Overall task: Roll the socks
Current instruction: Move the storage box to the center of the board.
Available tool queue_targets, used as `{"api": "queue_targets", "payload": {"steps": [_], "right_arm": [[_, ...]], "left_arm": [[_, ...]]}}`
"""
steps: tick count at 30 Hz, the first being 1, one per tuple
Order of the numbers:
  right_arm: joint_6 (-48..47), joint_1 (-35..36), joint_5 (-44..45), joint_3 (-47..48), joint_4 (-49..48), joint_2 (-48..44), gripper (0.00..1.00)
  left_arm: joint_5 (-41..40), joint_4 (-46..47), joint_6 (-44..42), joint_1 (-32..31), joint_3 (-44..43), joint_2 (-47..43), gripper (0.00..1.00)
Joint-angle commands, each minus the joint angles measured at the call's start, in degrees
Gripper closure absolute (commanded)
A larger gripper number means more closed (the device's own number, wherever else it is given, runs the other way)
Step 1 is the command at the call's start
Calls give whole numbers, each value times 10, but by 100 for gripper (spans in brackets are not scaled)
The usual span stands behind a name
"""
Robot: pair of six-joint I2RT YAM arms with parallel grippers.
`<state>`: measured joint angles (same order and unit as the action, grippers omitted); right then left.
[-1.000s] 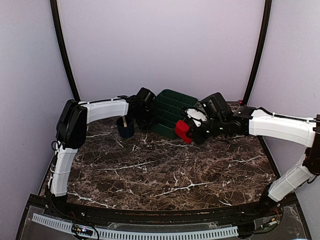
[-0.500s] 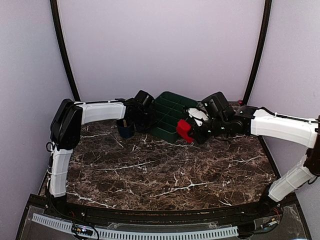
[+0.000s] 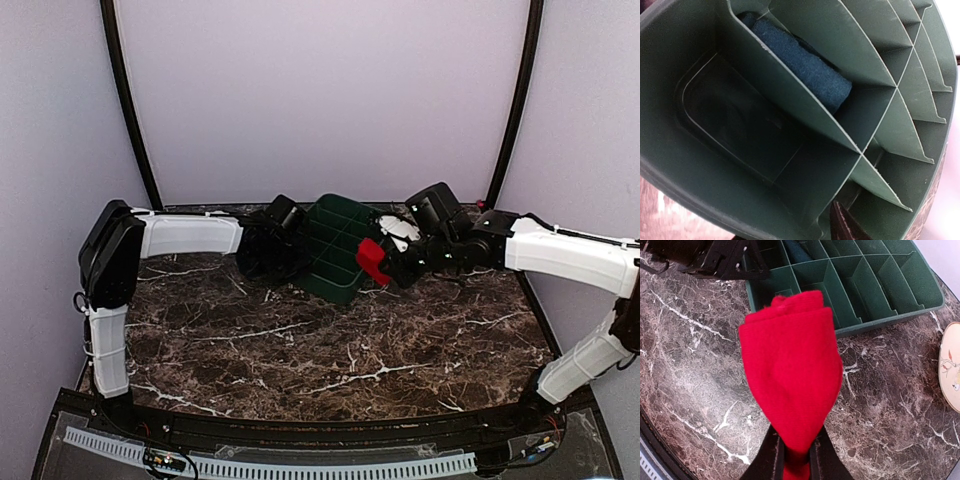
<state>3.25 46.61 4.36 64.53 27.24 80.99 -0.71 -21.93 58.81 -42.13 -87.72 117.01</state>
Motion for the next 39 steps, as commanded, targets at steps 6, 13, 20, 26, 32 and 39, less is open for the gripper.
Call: {"api": "queue_targets", "payload": {"steps": [6,13,20,26,32,39], "right_arm": [[-9,-4,-4,37,-6,-4,100],[-17,-4,-14,46,-13,11,100],[-17,3,-21,55,-18,27,100],[-24,27,-16,70,-18,60,100],[-36,43,-7,86,-18,92,100],[-61,55,2,123,2,140,100]], "left_arm": [[-2,-81,15,-35,107,-60,57],[-1,-85,14,-52,154,-105,57],[6,-88,9,-69,198,-138,57],[13,-102,-4,-72,220,-164,57],[11,-117,-8,-73,230,-181,55],[5,-120,-19,-73,208,-190,38]]}}
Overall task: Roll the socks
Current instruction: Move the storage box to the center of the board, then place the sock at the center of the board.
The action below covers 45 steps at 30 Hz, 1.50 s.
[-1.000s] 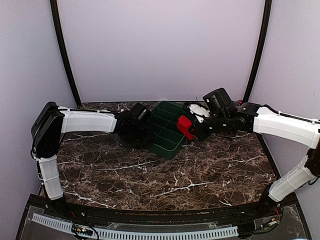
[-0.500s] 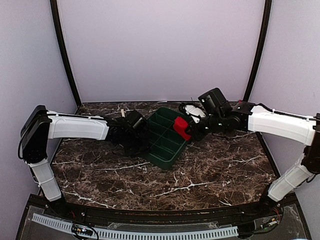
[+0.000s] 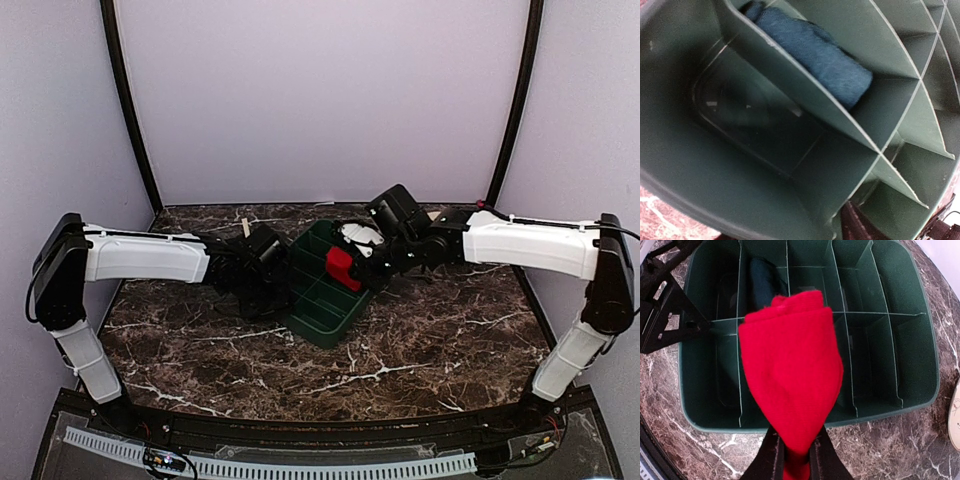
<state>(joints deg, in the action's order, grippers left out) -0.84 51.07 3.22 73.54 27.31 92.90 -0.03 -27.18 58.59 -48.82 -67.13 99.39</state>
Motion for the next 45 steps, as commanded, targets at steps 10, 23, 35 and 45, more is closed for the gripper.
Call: {"api": "queue_targets", "payload": {"steps": [10,23,35,45], "right_arm": [[-39,24,20,66,24,68,100],[-59,42,44,80,43,113,100],[-65,47,36,117,64,173,100],[-46,47,17,191,127,233,100]], "left_arm": [[-38,-10,-5,-6,11,-83,25],[-101,32,-11,-6,58,-192,24],[-126,48,-12,-6,102,-247,24],[-126,50,-31,-6,101,-252,24]]}}
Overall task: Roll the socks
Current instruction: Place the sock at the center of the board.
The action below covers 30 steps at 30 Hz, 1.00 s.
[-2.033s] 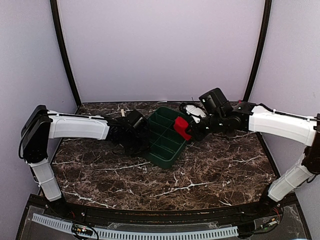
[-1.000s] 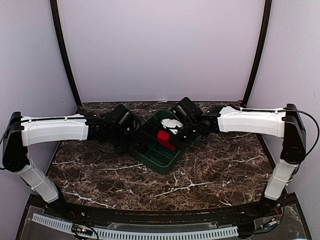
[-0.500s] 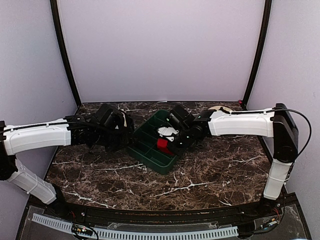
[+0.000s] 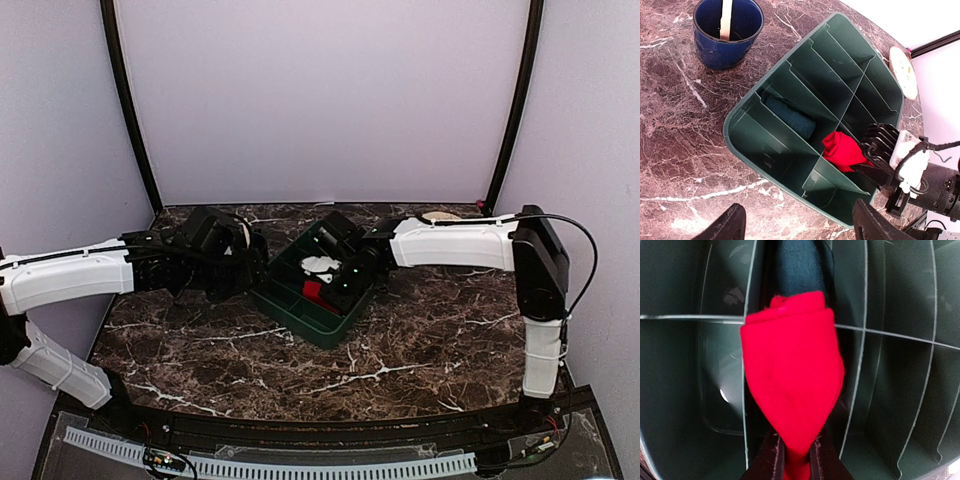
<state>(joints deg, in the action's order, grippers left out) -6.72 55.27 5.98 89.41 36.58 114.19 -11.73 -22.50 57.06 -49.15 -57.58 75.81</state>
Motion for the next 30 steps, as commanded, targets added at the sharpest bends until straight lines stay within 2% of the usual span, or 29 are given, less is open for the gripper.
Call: {"api": "queue_targets", "payload": {"steps": [1,14,30], "right_arm": [[15,5,-14,40,43,28,100],[52,-6,-15,47,85,39,100],[64,-27,-51,100,121,97,100]], "left_arm": [[-9,3,-18,-2,5,-16,24],[-10,0,-39,-2,11,-31,24],[-12,0,-61,-2,9,-26,24]]}}
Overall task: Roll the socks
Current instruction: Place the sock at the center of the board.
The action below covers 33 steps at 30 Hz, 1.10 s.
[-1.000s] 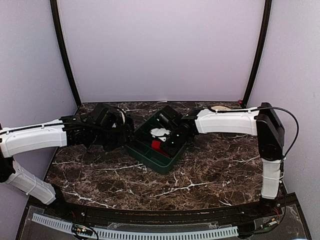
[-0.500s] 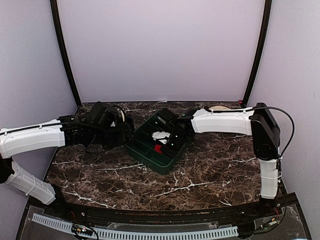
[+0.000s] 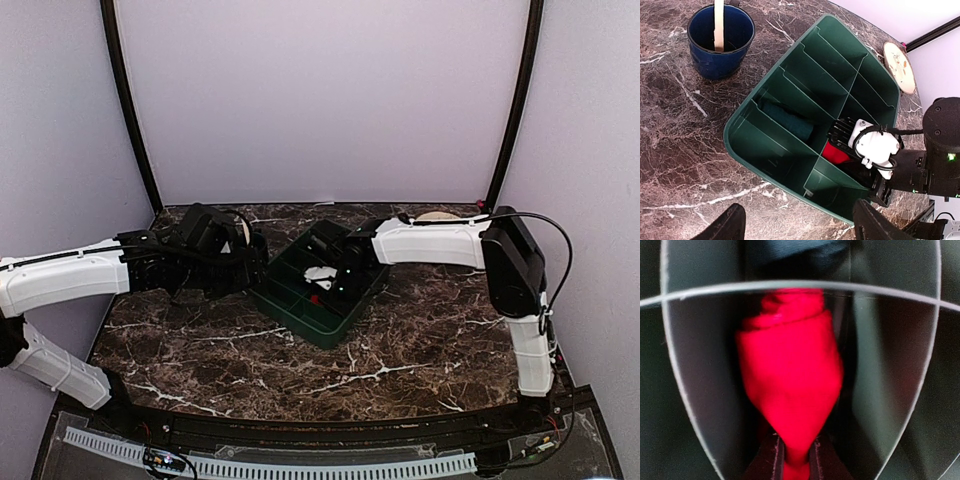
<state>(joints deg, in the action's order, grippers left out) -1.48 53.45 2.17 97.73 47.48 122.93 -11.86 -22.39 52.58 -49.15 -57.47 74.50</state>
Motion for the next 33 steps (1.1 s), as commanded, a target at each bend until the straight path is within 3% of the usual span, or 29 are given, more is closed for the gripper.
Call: {"api": "queue_targets", "payload": {"steps": [1,5,11,33], "right_arm": [[13,-10,-14,16,12,10,99],[18,-17,-24,10,3,6,90],[17,-20,-28,4,-3,-1,67],[18,-22,-13,28,3,-81,58]], "left_arm": [[-11,-1,-18,-2,9,-13,24],[-12,-1,-22,-2,9,-9,24],[-12,-1,-22,-2,9,-5,23],[-53,-17,-48,-1,-9,-9,23]]}}
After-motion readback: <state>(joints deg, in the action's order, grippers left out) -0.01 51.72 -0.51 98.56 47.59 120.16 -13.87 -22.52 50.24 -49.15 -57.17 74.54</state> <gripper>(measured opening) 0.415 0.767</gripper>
